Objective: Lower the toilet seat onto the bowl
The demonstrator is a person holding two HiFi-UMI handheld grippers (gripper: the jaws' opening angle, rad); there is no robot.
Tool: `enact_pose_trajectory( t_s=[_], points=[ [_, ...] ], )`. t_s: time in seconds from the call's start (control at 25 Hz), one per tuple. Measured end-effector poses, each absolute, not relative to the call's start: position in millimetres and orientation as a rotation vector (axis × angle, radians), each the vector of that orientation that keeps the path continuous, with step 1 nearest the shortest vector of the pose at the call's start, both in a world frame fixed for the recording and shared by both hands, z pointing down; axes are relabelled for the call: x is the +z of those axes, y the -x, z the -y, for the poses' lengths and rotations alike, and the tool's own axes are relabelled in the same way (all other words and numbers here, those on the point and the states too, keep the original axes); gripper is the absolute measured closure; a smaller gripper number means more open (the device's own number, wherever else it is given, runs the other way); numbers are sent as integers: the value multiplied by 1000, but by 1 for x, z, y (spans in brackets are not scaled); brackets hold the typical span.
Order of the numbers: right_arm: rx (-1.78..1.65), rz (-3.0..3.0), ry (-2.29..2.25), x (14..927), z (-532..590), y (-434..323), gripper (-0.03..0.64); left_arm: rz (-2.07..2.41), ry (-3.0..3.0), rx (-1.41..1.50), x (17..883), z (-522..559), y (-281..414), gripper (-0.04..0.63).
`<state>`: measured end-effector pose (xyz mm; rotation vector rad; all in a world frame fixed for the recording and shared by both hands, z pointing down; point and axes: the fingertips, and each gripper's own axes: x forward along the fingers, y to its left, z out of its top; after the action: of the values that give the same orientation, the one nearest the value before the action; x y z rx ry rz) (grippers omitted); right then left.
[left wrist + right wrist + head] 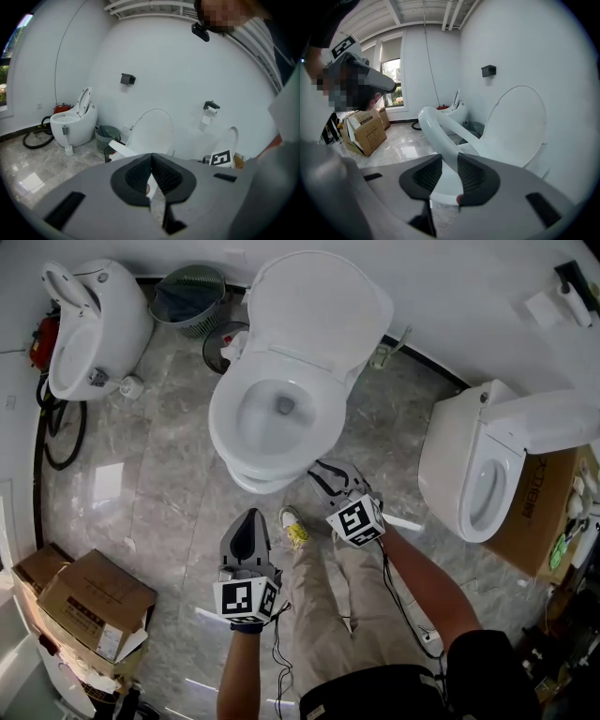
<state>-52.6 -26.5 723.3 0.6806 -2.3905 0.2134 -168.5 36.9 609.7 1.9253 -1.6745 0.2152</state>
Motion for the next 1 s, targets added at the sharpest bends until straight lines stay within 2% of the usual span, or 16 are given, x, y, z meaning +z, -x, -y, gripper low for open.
enact_pose_trajectory(
  t_s=[1.0],
  points=[
    [347,2344,-619,765,-3,63,558,1623,-1936,250,622,-43,168,584]
  ],
)
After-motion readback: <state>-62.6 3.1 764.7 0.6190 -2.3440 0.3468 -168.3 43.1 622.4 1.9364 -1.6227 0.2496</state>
